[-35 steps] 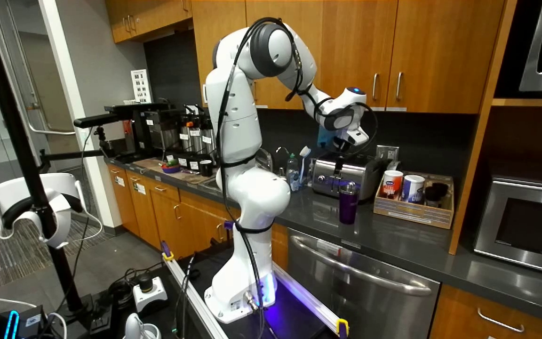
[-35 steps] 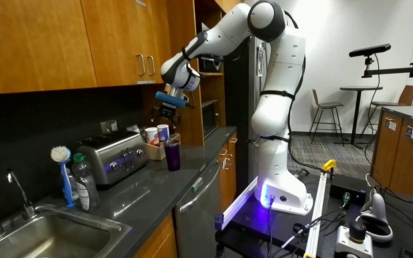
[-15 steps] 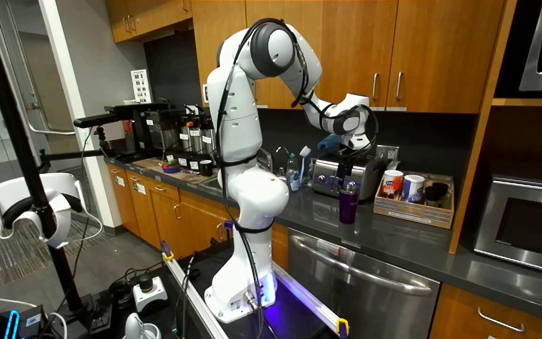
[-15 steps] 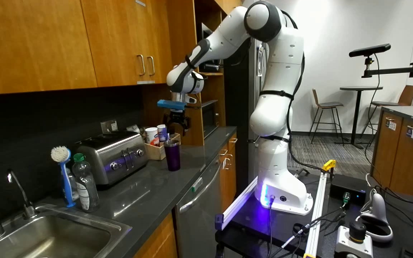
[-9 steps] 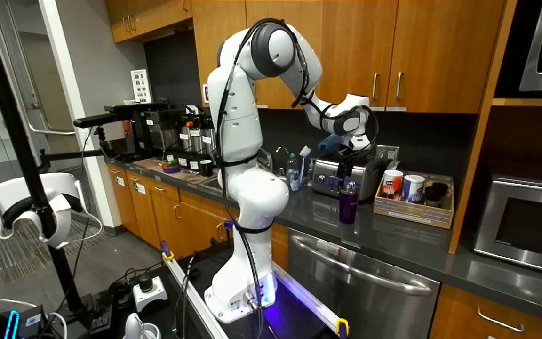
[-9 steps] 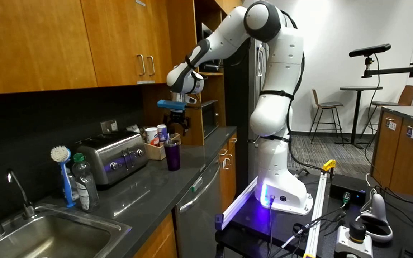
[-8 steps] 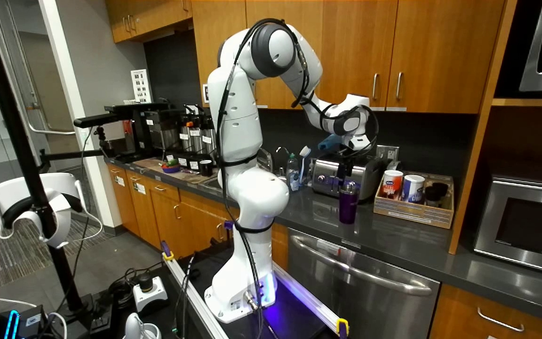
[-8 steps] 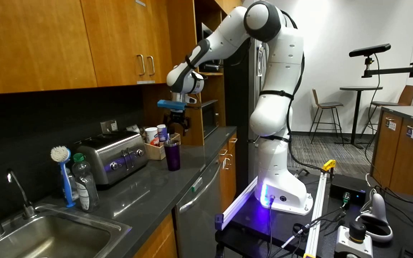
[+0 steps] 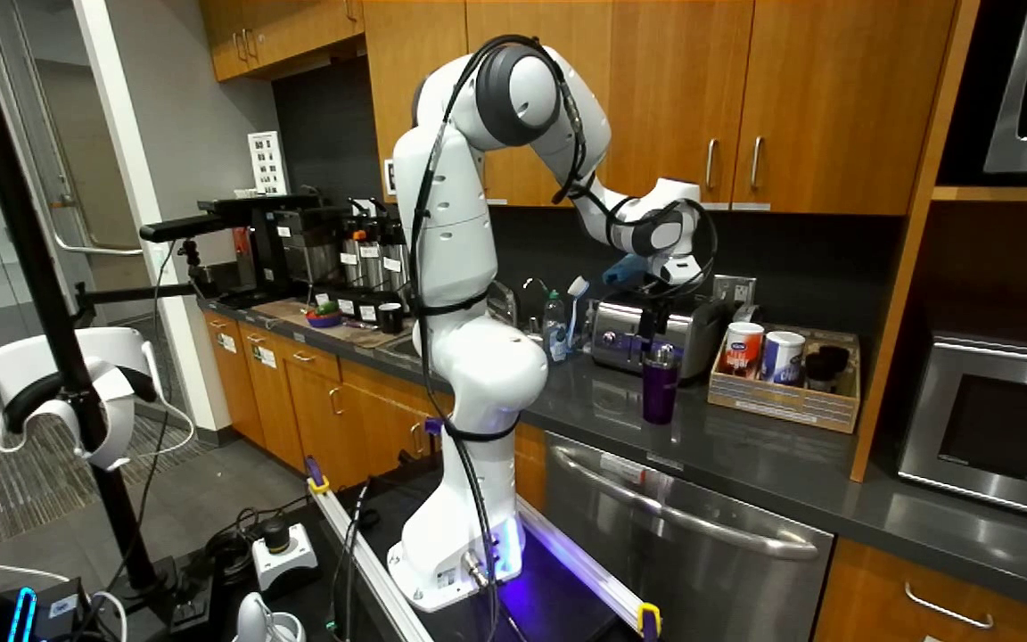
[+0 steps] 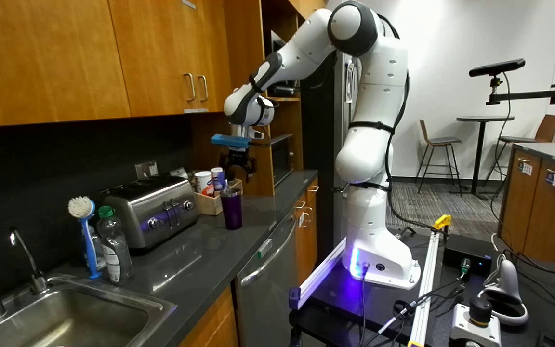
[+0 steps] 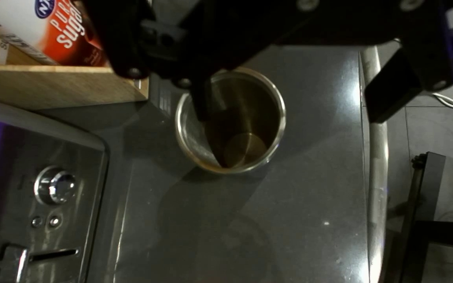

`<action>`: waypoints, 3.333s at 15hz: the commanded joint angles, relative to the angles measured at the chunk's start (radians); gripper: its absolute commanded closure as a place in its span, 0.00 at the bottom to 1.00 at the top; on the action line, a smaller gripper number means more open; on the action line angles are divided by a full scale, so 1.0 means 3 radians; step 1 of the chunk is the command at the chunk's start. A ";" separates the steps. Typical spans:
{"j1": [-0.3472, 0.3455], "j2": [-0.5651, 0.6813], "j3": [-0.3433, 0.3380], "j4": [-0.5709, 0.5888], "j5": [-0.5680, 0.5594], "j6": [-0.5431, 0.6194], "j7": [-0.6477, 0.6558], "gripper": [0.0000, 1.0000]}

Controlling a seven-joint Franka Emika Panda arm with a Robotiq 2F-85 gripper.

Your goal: Pick up the cup

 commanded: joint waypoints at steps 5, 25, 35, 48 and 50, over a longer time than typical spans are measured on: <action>0.0016 0.0000 -0.0017 0.0004 -0.0005 -0.0006 0.0003 0.00; -0.0002 0.0209 0.0030 0.0191 -0.0097 -0.0014 0.0279 0.00; 0.0050 0.0490 -0.0034 0.0183 -0.0912 0.0098 0.1416 0.00; 0.0042 0.0399 -0.0095 0.0126 -0.0473 0.0051 0.0727 0.00; 0.0047 0.0483 -0.0099 0.0174 -0.0541 0.0085 0.0819 0.00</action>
